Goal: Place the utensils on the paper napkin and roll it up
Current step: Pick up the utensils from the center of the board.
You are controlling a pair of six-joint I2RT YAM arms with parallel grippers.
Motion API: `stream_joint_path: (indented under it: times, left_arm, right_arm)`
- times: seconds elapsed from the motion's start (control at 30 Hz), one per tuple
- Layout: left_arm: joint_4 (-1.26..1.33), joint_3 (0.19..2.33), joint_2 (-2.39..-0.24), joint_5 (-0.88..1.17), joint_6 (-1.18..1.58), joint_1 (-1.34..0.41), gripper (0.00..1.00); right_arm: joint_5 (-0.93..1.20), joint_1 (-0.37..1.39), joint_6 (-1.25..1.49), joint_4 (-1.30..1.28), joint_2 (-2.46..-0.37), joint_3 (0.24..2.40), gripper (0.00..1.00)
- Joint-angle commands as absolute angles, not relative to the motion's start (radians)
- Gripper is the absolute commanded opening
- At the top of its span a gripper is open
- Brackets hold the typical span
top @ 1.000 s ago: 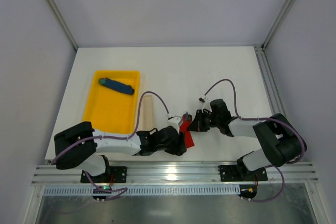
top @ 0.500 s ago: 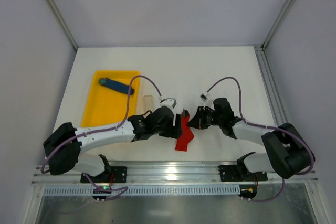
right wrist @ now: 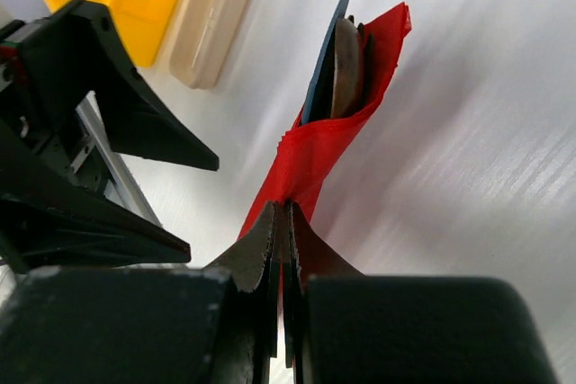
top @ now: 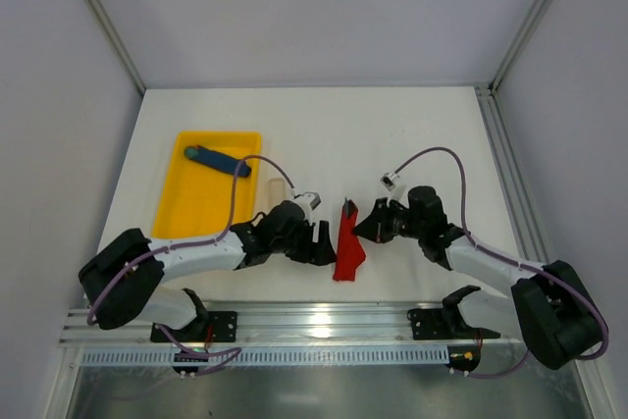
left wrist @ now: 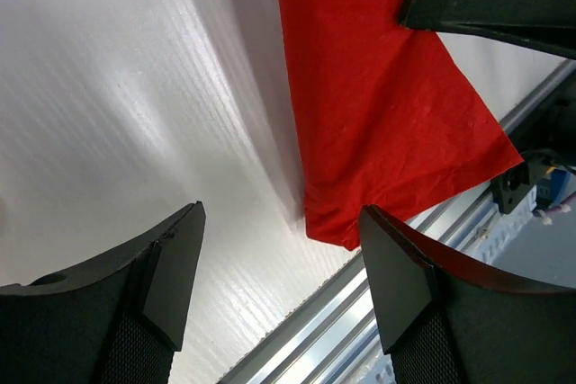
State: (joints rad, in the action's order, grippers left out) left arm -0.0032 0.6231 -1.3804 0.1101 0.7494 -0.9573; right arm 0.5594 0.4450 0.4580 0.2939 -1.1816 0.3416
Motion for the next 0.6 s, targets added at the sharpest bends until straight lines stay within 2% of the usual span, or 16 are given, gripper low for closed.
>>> stream_joint_path:
  times: [0.0, 0.23, 0.4, 0.57]
  left_arm:
    - [0.199, 0.592, -1.37, 0.271, 0.72, -0.925, 0.75]
    - [0.296, 0.572, -1.39, 0.412, 0.664, -0.871, 0.76]
    - [0.391, 0.558, -1.428, 0.567, 0.652, -0.772, 0.77]
    - [0.35, 0.612, -1.482, 0.604, 0.589, -0.75, 0.76]
  right_arm:
    - [0.549, 0.445, 0.433, 0.273, -1.094, 0.354, 0.04]
    - [0.589, 0.445, 0.434, 0.258, -1.005, 0.345, 0.04]
    - [0.614, 0.445, 0.437, 0.279, -0.986, 0.333, 0.04]
    - [0.626, 0.445, 0.448, 0.284, -0.956, 0.324, 0.04]
